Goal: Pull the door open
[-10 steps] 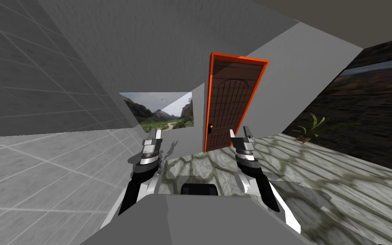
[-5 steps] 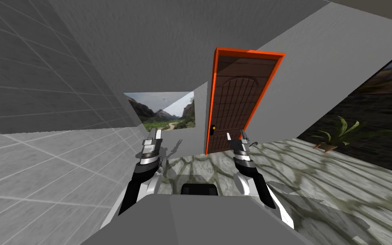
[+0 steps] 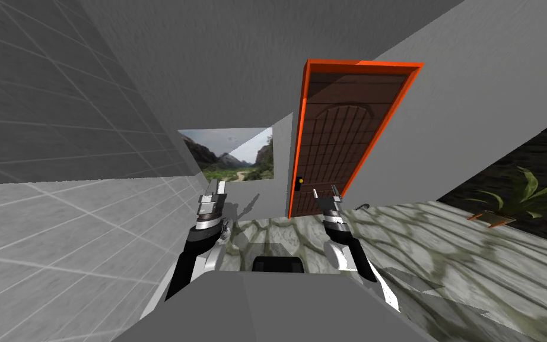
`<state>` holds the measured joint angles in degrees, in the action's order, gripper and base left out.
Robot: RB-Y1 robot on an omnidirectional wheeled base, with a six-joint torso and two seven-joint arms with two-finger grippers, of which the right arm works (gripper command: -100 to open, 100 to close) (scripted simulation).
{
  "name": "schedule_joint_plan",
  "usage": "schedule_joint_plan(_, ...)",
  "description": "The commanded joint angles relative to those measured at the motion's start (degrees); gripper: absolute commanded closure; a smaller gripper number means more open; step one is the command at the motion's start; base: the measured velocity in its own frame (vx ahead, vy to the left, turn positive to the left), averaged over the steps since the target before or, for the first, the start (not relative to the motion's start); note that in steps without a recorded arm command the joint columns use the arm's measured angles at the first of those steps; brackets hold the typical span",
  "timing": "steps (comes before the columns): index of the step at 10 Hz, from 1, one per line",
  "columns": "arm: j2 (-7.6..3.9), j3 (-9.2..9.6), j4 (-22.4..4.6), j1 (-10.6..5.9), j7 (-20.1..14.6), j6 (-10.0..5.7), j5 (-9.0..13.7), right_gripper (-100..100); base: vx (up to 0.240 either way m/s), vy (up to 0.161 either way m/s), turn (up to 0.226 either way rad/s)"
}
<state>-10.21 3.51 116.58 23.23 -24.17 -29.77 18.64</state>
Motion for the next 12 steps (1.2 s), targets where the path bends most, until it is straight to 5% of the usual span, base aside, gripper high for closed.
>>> schedule_joint_plan(1, -0.86, 0.75, -2.8, -0.65, -2.9, 0.23, 2.9, -100, 0.094, -0.084, 0.158)
schedule_joint_plan(12, -6.2, 4.47, -17.1, -3.6, -20.5, 2.83, 21.0, -100, 0.074, -0.082, 0.131)
